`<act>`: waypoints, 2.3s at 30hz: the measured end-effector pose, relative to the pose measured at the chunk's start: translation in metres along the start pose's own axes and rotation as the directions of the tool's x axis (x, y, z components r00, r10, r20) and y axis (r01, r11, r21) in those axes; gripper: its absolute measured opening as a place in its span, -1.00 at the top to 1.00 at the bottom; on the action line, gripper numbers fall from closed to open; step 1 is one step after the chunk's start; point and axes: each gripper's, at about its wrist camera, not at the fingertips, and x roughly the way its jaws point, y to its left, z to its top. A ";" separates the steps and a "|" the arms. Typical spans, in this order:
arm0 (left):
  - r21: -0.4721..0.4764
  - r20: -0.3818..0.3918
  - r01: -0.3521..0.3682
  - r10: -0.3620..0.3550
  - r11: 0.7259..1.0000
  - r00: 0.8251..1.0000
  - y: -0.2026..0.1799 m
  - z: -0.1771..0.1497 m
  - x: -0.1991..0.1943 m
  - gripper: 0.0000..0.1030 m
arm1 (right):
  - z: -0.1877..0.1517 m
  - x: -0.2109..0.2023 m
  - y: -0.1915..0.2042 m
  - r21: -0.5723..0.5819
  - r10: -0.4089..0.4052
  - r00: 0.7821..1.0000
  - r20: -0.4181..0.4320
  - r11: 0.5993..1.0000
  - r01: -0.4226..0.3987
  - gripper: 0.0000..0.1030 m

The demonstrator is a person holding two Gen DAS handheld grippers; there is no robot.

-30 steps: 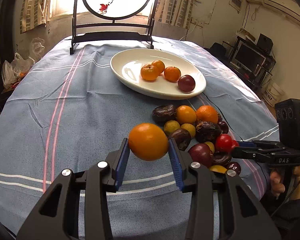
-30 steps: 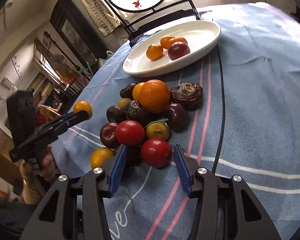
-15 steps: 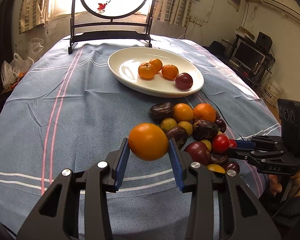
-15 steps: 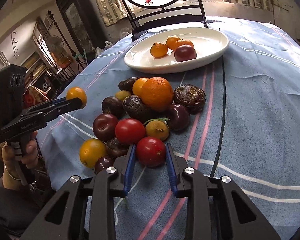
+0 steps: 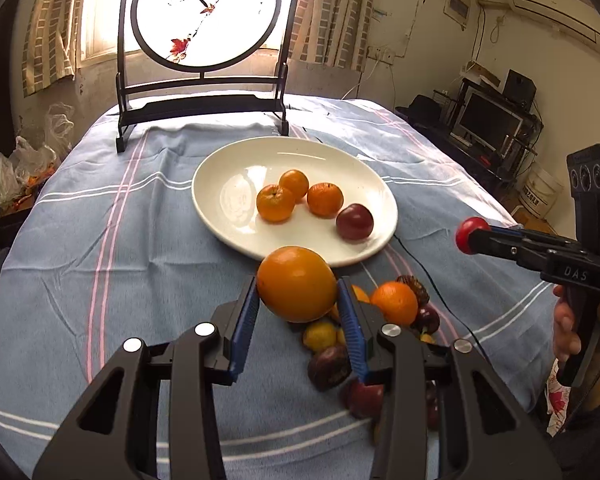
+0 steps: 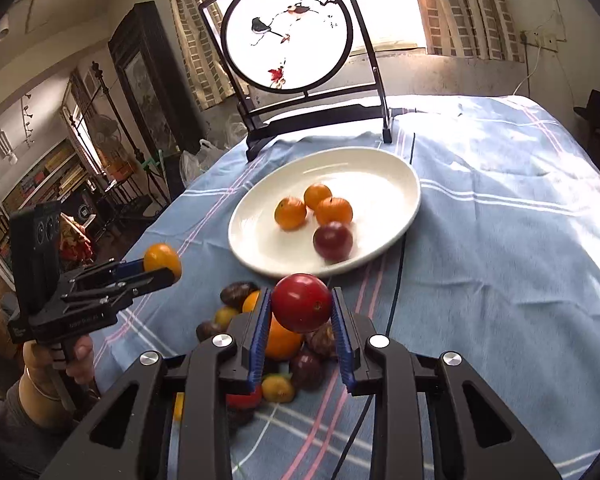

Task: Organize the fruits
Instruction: 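Place both tomatoes on the white plate and open both grippers, then grasp a yellow tomato with the left gripper while the right gripper grasps a dark plum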

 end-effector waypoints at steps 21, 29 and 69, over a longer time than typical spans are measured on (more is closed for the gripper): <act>-0.004 -0.036 -0.041 0.040 0.999 0.999 0.003 0.002 0.015 -0.36 | -0.007 0.037 -0.034 0.113 -0.040 0.999 0.019 0.993 0.037 -0.06; 0.157 -0.070 0.021 -0.010 0.987 0.997 -0.056 -0.084 -0.027 -0.27 | -0.073 -0.006 -0.035 0.131 -0.079 0.995 0.057 0.989 0.071 -0.07; 0.035 -0.013 0.013 -0.012 0.999 1.000 -0.033 -0.109 -0.059 0.24 | -0.124 -0.001 0.062 -0.198 0.066 0.994 -0.085 0.977 -0.082 -0.11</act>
